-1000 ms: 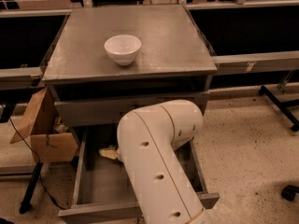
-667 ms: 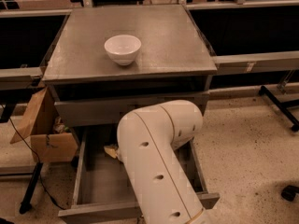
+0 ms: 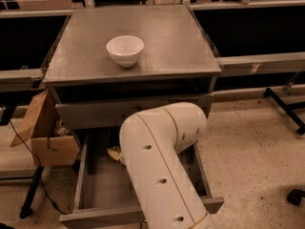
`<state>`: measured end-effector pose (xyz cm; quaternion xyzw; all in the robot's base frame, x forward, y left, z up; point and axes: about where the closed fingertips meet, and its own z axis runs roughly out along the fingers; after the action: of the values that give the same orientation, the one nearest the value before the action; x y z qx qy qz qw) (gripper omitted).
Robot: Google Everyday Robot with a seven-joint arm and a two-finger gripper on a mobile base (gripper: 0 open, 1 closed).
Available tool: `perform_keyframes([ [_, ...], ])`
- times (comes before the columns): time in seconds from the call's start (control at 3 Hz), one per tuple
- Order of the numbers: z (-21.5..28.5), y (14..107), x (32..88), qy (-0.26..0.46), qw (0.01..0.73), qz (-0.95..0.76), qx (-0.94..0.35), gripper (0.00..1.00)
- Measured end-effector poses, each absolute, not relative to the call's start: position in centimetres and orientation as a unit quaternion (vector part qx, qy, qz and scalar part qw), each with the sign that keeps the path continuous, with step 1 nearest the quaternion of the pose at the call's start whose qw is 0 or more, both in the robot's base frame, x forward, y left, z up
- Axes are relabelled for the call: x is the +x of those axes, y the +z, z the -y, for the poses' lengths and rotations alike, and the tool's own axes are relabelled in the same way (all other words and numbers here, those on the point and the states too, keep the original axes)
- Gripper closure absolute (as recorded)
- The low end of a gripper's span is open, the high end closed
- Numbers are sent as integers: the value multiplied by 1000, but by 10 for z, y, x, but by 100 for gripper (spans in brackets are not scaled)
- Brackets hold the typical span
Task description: Pick green can from middle drawer and place on counter
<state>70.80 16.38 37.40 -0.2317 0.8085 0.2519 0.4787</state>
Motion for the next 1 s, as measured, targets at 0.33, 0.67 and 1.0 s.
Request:
perform_keyframes([
  [0.33, -162, 373, 709, 248, 479, -810, -231, 100],
  [0.67, -161, 372, 707, 244, 479, -810, -234, 100],
  [1.0, -159, 375, 700, 243, 484, -803, -249, 100],
])
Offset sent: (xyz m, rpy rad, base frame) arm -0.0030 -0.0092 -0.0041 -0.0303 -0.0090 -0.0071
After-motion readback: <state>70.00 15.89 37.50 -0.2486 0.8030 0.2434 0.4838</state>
